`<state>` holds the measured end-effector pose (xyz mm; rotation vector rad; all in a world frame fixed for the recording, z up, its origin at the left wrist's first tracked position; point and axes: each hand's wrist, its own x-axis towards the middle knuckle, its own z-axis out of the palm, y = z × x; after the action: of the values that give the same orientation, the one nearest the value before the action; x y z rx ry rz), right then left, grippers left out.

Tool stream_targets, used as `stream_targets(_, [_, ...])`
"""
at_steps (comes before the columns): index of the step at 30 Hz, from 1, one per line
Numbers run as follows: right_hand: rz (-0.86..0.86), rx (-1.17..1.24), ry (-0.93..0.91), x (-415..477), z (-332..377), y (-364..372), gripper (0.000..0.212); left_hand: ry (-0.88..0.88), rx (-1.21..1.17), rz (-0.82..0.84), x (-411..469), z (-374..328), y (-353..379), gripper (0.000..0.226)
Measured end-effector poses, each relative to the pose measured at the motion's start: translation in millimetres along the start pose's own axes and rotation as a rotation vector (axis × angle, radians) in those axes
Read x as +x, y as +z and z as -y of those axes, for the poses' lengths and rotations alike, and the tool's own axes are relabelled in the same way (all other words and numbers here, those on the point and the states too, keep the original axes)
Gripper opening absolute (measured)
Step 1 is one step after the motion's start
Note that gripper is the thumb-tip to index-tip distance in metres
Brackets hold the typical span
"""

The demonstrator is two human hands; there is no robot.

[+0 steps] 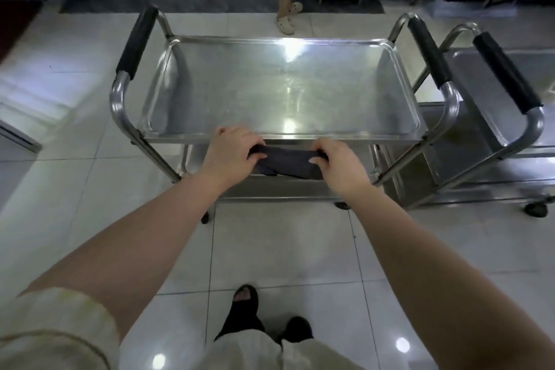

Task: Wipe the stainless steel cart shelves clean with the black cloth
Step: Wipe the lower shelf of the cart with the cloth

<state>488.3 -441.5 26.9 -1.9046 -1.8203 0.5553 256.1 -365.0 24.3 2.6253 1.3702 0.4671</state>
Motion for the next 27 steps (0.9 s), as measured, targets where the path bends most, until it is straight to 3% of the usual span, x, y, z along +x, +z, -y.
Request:
stream_targets(4, [0.023,-0.008,-0.021,-16.5,-26.5,31.9,0.010,-0.064,0.039,0.077,-25.4,-4.2,34.7,0.014])
stream_targets(12, [0.134,-0.046,0.108,-6.3,-78.6,104.2,0.006,-0.117,-0.014,0.211,-30.7,13.4,111.0,0.016])
stream_targets(17, [0.042,-0.024,0.159,24.7,-127.6,143.1,0.009,-0.111,-0.086,0.249,8.7,32.5,180.7,0.018])
stream_targets(22, [0.010,-0.045,0.360,86.3,-204.4,168.2,0.013,-0.220,-0.137,0.278,82.0,27.5,270.6,0.025])
stream_targets(27, [-0.166,0.014,0.341,121.2,-268.8,180.4,0.029,-0.211,-0.008,0.134,128.4,21.0,343.5,0.031])
